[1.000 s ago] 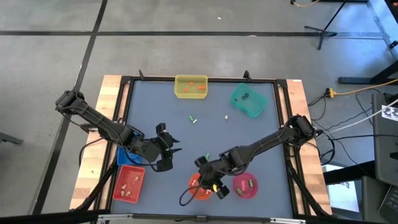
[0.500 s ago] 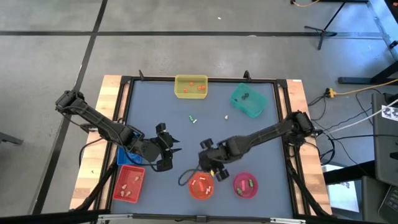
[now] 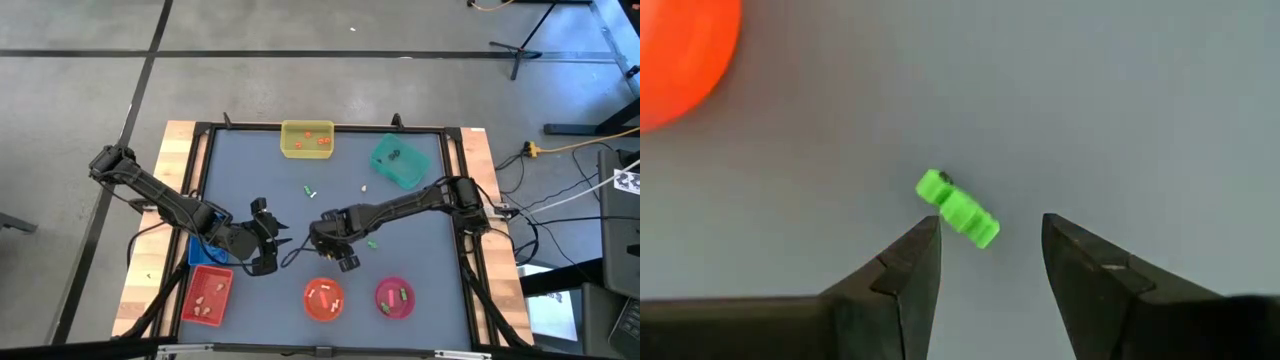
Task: Sort Halloween decoration
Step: Put the green skeleton toy into the pink bowl
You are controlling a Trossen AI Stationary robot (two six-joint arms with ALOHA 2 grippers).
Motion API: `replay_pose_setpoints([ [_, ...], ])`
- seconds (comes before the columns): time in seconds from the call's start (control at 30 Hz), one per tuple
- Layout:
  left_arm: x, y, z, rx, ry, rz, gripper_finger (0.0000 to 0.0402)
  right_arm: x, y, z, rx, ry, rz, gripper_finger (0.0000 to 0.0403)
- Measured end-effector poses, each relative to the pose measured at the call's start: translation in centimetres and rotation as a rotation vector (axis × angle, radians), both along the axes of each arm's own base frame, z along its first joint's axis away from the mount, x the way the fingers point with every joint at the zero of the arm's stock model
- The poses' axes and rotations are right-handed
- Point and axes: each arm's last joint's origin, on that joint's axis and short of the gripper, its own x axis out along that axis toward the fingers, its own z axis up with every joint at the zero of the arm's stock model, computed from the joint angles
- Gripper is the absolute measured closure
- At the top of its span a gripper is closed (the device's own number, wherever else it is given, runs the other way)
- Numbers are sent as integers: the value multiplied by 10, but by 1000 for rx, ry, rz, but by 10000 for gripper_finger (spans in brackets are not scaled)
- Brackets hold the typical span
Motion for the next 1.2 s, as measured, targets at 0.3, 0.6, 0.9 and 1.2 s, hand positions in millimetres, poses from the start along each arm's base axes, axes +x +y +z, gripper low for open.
replay_pose_setpoints([
  [0.3, 0, 0, 0, 0, 0, 0, 263, 0, 1, -1, 21, -12, 155, 230],
  [0.6, 0, 0, 0, 0, 0, 0, 263, -8, -2, -16, -41, 4, 207, 230],
  [0.9, 0, 0, 0, 0, 0, 0, 263, -7, -2, -22, -52, -34, 190, 230],
  [1.2, 0, 0, 0, 0, 0, 0, 263, -4, -2, -22, -22, -58, 90, 230],
])
